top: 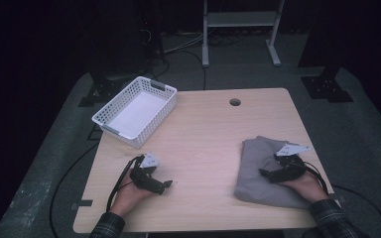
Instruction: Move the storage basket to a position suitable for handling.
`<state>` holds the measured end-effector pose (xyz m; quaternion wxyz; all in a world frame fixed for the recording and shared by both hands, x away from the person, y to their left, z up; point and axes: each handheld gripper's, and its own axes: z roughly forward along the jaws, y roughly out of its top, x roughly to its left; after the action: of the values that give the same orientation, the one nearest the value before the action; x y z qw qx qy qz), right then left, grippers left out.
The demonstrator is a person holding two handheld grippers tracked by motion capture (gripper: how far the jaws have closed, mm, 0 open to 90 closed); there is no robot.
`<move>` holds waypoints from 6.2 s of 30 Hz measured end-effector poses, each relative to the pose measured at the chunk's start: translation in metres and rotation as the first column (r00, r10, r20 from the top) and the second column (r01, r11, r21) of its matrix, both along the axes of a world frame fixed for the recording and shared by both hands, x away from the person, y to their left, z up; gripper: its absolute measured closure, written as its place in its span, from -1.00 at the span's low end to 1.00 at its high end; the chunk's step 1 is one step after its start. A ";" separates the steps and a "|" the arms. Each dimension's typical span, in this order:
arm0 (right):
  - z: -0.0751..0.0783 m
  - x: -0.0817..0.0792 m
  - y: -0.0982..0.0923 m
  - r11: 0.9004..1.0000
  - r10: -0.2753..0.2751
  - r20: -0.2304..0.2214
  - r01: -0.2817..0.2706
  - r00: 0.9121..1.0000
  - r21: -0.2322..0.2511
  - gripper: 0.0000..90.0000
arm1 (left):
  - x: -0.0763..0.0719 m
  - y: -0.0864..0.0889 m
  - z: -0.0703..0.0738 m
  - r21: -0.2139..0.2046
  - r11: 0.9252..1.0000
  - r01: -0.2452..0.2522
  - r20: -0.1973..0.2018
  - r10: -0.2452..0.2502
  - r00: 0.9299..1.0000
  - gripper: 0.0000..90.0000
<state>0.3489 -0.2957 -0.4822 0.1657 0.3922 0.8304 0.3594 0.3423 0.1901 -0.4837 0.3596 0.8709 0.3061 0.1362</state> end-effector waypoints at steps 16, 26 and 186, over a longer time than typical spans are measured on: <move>-0.001 -0.005 -0.004 1.000 -0.007 0.004 0.007 1.000 0.004 -0.77 | 0.001 -0.003 0.007 0.006 1.000 0.004 -0.012 -0.003 1.000 -1.00; -0.001 -0.005 -0.004 1.000 -0.011 0.005 0.011 1.000 0.007 -0.76 | 0.001 -0.008 0.020 -0.021 1.000 0.012 -0.022 -0.013 1.000 -0.98; -0.001 -0.006 -0.005 1.000 -0.011 0.009 0.011 1.000 0.004 -0.76 | -0.012 -0.027 0.075 0.041 0.985 -0.169 -0.046 0.171 0.984 0.83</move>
<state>0.3430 -0.3004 -0.4830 0.1708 0.3955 0.8268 0.3617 0.3308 0.1632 -0.4091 0.3228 0.8512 0.3855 0.1504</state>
